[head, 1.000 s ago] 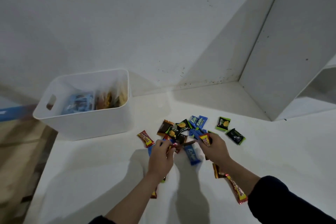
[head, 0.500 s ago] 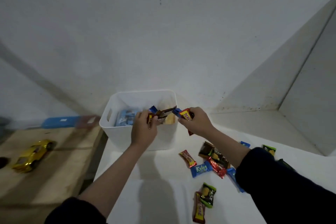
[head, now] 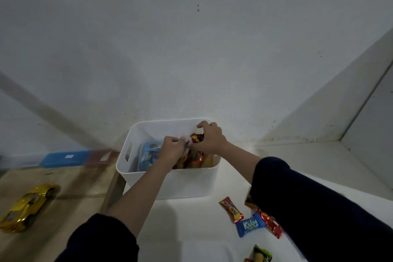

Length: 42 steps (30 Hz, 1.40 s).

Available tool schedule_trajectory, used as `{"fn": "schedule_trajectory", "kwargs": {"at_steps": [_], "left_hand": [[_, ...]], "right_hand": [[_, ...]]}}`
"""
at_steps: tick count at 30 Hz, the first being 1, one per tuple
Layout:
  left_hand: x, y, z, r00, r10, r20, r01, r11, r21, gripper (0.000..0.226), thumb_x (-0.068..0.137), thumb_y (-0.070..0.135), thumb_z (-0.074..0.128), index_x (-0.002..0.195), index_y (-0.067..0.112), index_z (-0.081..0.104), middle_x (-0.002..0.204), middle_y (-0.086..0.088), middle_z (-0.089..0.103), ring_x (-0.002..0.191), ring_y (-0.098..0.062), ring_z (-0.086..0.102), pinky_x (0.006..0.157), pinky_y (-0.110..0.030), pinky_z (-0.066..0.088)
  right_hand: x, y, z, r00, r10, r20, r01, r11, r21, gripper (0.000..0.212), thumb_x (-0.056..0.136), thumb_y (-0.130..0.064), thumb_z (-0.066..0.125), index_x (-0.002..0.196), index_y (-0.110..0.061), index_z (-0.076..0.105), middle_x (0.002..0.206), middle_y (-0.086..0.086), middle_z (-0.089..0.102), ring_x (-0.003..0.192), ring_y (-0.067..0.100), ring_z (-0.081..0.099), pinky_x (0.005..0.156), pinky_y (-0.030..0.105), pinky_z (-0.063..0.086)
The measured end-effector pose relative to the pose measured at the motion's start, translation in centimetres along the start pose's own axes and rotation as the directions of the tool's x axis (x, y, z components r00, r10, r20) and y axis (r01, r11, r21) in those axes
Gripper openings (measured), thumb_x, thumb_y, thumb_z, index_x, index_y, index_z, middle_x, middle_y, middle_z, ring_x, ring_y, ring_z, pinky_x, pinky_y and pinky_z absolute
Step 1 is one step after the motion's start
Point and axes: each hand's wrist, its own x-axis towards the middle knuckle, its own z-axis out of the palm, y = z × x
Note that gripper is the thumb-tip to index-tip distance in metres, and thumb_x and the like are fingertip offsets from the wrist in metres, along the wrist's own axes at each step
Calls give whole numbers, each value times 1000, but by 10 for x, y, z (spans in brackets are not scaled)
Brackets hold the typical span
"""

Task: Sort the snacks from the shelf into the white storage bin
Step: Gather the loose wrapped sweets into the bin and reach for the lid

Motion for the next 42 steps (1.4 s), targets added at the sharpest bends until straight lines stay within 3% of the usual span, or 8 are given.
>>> {"fn": "schedule_trajectory", "kwargs": {"at_steps": [6,11,15,19,22,28,36,42], "left_hand": [[-19,-15,8,985,172,-15,-171,984,51,28,98,30,42,113,9,52,102,-8,59,94,-23,56,76,-29,43],[-55,-46,20,821,562,-105,-534,819,212,14,93,20,50,92,9,57,90,-10,59,87,-28,58,73,-35,50],[-100,-68,44,764,640,-80,-598,749,284,23,85,27,52,99,10,58,102,-7,57,96,-22,54,81,-29,47],[-148,-103,82,793,604,80,-592,733,335,36,81,36,57,106,9,58,105,-7,57,95,-23,56,77,-29,47],[-181,-128,113,839,482,252,-543,717,437,65,79,53,44,123,6,53,122,-14,53,116,-30,50,98,-38,41],[-235,-154,172,872,134,471,-448,605,658,87,87,65,26,151,9,6,158,-19,-6,147,-33,-6,117,-48,6],[-246,-160,227,905,38,424,-384,505,773,82,93,60,17,149,9,-12,157,-15,-18,146,-30,-16,117,-49,3],[-212,-142,261,989,54,141,-140,680,720,106,76,81,11,150,5,4,157,-26,-1,146,-40,-2,111,-61,18]], "right_hand": [[-14,15,8,990,-19,-138,56,961,271,67,85,-39,66,138,-11,37,139,11,43,125,25,47,97,30,40],[-56,44,7,964,-17,-267,77,973,218,50,89,-28,61,132,-7,45,131,12,45,120,24,49,93,25,39],[-114,92,14,954,14,-299,23,992,120,50,87,-28,62,129,-4,48,128,14,50,120,26,48,101,35,39],[-181,156,27,964,105,-246,-124,990,-64,55,82,-38,65,126,-8,51,127,13,53,119,32,50,98,50,40],[-239,202,34,949,241,-203,-279,943,-182,63,82,-52,58,132,-16,45,138,10,45,128,32,43,105,57,30],[-336,275,41,845,517,-139,-533,789,-305,89,81,-63,52,150,-27,10,160,10,2,147,32,6,112,62,13],[-357,324,48,786,614,-74,-609,746,-268,101,70,-84,24,149,-32,-10,159,7,-16,147,34,-9,110,66,6],[-319,350,29,813,581,-38,-575,791,-211,122,47,-98,6,145,-32,-23,157,7,-24,144,37,-18,107,70,3]]}}
